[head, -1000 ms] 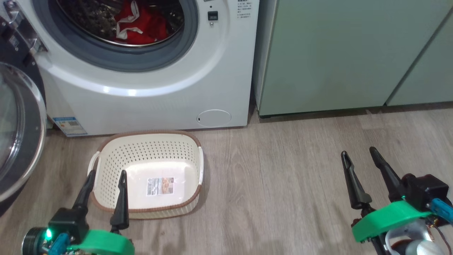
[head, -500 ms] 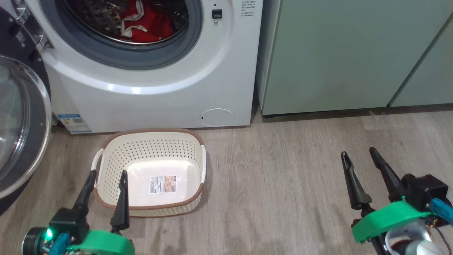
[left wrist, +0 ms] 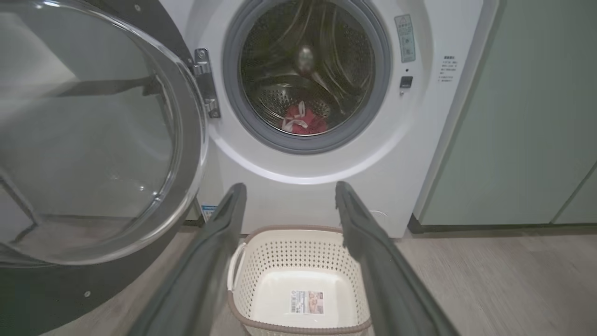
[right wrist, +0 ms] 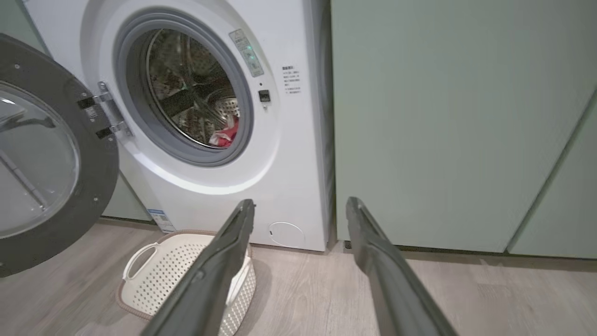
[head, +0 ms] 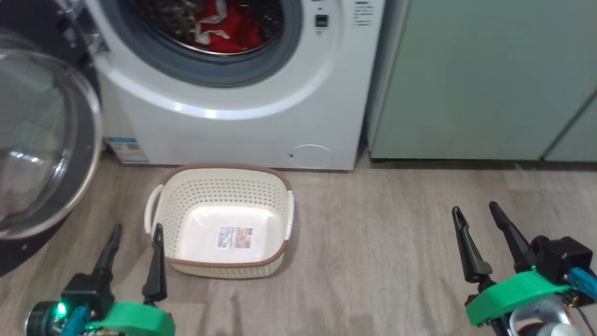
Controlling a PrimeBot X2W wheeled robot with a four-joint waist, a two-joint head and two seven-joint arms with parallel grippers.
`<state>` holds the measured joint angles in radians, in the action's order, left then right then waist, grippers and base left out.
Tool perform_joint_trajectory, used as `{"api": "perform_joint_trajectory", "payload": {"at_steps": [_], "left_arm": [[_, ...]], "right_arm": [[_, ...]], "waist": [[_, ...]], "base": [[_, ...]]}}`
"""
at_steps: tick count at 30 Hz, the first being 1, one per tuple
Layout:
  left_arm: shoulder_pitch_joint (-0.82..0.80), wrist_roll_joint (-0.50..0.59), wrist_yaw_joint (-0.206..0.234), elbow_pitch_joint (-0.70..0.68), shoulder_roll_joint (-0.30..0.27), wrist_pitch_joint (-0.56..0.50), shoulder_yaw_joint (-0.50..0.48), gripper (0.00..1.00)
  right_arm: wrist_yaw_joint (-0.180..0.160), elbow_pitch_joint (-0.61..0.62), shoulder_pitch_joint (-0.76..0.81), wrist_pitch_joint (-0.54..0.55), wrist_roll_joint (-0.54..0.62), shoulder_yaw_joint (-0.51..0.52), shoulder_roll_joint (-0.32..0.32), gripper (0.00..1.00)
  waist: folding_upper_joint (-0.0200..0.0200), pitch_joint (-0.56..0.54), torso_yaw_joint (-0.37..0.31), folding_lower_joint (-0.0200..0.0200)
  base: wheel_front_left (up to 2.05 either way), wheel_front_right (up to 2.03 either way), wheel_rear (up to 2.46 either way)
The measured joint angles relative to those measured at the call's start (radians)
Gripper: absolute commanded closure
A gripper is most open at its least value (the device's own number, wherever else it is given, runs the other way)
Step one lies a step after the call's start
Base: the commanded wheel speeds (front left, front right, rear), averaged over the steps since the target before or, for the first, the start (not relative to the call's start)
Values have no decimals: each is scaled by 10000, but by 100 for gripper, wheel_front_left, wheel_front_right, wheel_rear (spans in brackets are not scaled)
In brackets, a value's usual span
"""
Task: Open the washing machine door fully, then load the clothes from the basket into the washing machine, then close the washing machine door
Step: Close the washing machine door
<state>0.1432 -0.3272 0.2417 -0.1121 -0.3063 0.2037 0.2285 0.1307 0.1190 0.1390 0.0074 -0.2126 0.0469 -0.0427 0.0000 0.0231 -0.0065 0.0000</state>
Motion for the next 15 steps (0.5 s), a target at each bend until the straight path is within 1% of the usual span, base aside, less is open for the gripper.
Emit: {"api": "perform_joint_trajectory", "payload": {"at_steps": [7,15], "left_arm": [[7,-176,351,-35,54,58,-355,0],[27,-268,529,-77,155,121,-533,0]], "right_arm": [[0,19,17,0,-84,-174,0,0],[0,-2,126,0,-105,-265,2,0]], "waist": [[0,-59,1265,0],[0,-179,2811,0]], "base": [[0,0,0],[0,0,0]]}}
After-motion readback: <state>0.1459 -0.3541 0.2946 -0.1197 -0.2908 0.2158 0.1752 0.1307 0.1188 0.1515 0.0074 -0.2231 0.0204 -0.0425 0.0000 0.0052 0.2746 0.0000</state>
